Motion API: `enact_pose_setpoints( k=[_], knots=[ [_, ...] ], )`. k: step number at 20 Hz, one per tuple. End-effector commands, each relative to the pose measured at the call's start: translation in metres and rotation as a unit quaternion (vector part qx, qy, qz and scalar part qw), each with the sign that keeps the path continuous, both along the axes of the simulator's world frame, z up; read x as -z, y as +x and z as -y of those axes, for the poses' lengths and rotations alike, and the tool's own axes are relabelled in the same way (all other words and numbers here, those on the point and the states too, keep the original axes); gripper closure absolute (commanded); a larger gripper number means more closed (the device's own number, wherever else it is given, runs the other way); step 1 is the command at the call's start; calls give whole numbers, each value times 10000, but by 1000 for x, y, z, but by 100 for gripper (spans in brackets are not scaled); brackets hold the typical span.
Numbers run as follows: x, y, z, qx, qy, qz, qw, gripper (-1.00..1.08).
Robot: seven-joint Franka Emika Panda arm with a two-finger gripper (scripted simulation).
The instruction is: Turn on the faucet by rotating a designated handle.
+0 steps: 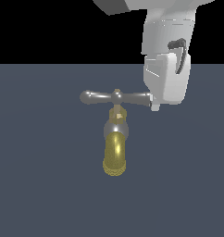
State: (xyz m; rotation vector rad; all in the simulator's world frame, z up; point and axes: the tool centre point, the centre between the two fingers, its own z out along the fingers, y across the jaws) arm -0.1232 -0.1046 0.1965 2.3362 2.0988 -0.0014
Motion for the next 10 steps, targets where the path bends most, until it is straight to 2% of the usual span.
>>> enact_pose_setpoints(
  k=[1, 5, 10],
  knots=[
    [1, 1, 0, -17, 2, 2, 10000, 108],
    [1, 0, 0, -17, 2, 2, 10000, 108],
    [1, 12, 3, -17, 2, 2, 10000, 108]
  ],
)
